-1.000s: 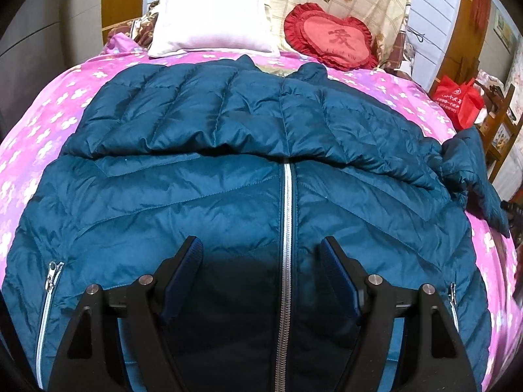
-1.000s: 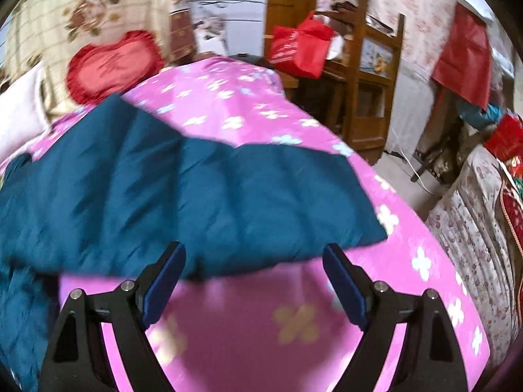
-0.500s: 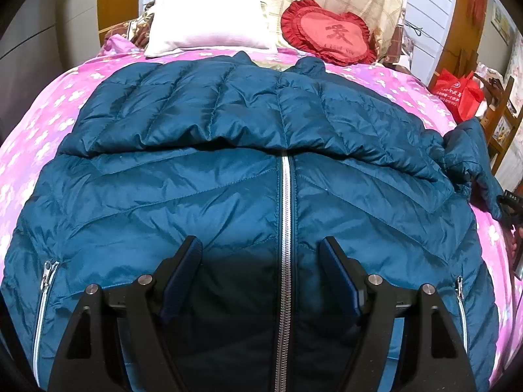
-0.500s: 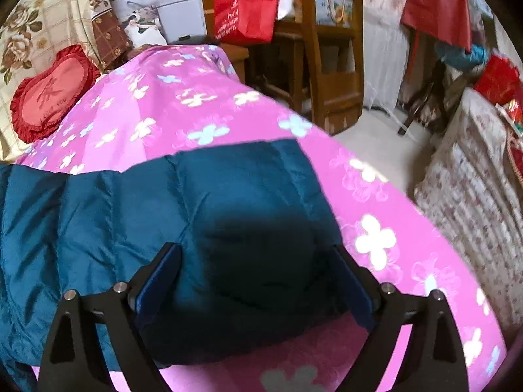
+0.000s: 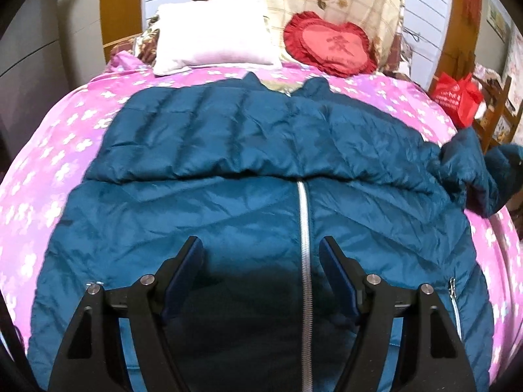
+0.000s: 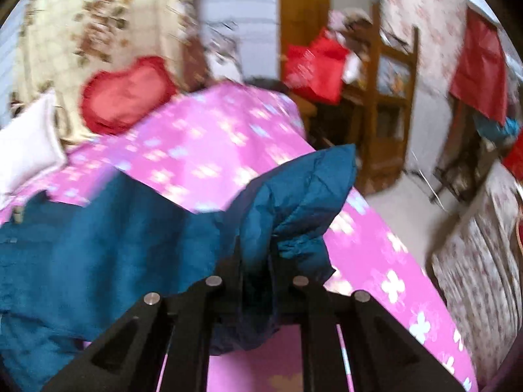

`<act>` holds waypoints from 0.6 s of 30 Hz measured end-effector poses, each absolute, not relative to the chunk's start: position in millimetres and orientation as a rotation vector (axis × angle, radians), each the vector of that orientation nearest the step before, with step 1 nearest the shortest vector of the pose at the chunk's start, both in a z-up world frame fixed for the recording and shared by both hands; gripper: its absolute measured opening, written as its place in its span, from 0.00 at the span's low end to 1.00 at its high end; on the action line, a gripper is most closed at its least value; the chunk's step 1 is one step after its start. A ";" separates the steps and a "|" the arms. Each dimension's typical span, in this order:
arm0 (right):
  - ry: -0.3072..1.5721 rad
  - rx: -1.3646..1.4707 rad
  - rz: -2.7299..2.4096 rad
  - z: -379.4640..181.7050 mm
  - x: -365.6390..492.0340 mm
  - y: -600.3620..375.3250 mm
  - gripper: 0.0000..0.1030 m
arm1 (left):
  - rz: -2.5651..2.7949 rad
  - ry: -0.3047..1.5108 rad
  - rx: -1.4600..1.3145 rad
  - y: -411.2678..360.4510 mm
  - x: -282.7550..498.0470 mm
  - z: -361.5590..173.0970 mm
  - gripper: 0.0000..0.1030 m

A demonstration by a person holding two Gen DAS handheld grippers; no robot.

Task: Fold large clothes
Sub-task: 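Lift the sleeve with the right tool and fold it across the jacket body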

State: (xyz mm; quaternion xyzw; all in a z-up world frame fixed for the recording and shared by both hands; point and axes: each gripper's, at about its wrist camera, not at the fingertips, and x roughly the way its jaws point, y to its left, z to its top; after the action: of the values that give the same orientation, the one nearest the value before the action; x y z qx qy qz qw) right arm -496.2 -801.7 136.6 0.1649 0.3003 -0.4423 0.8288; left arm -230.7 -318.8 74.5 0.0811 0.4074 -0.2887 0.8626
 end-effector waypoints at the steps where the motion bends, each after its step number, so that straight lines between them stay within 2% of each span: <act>1: 0.627 0.338 -0.912 146.5 -488.6 -794.0 0.11 | -0.600 0.853 0.167 -316.1 -229.2 76.0 0.51; 9: 0.577 0.248 -0.664 214.9 -404.4 -706.6 0.11 | -0.551 0.855 0.173 -290.3 -219.1 79.4 0.51; 18: 0.573 0.173 -0.356 253.7 -304.0 -583.3 0.10 | -0.520 0.868 0.100 -255.4 -204.1 77.0 0.51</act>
State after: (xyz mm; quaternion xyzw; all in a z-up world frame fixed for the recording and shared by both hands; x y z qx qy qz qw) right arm -304.0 -583.3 253.7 0.0849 0.2808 -0.1742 0.9400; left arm -204.1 -255.4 77.0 0.0480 0.4155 -0.2489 0.8735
